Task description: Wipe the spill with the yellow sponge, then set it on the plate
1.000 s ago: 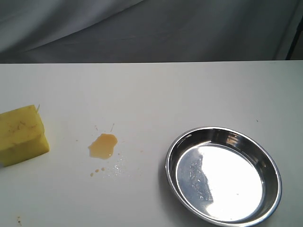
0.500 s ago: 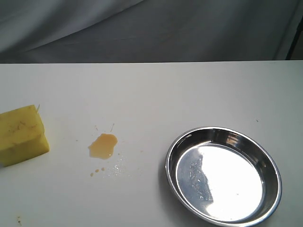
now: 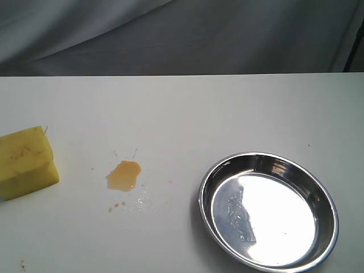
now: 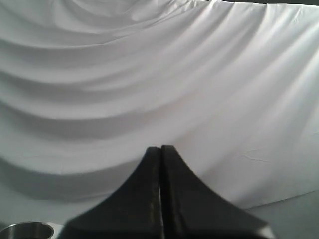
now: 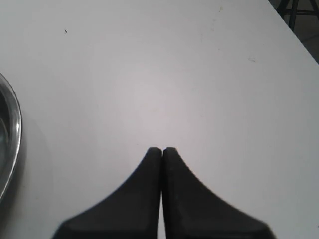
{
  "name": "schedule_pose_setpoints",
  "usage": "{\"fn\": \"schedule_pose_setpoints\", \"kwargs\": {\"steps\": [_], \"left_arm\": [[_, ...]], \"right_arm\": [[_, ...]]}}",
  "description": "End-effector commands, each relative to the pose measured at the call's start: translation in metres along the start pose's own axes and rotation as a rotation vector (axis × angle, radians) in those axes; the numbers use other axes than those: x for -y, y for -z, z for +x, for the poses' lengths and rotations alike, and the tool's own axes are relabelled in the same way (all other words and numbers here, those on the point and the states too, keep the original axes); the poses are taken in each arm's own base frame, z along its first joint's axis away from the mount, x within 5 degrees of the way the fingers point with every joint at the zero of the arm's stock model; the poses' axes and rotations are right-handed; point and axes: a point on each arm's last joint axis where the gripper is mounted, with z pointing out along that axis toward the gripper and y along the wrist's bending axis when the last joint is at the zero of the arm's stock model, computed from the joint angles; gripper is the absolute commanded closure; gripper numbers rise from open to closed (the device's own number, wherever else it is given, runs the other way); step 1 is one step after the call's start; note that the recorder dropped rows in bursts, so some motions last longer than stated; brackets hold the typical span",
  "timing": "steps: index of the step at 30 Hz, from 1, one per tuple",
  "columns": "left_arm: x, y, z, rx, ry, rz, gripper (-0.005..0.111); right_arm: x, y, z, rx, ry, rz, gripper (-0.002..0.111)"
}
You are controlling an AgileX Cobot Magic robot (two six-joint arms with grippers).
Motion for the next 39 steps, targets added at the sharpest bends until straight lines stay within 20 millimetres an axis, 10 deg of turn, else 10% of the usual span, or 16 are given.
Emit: {"fn": "schedule_pose_setpoints", "kwargs": {"steps": [1,29,39], "left_arm": [[0.004,-0.008,0.0,-0.046,-0.016,0.003,0.107],[0.103,-0.153,0.079,-0.743,-0.331,0.268,0.107],[0.069,-0.199,0.061,-0.736,-0.359,0.072,0.107]], "right_arm": [[0.001,0.0,0.0,0.009,-0.008,0.006,0.108],[0.001,0.0,0.0,0.009,-0.006,0.006,0.108],[0.001,0.0,0.0,0.009,-0.006,0.006,0.108]]}}
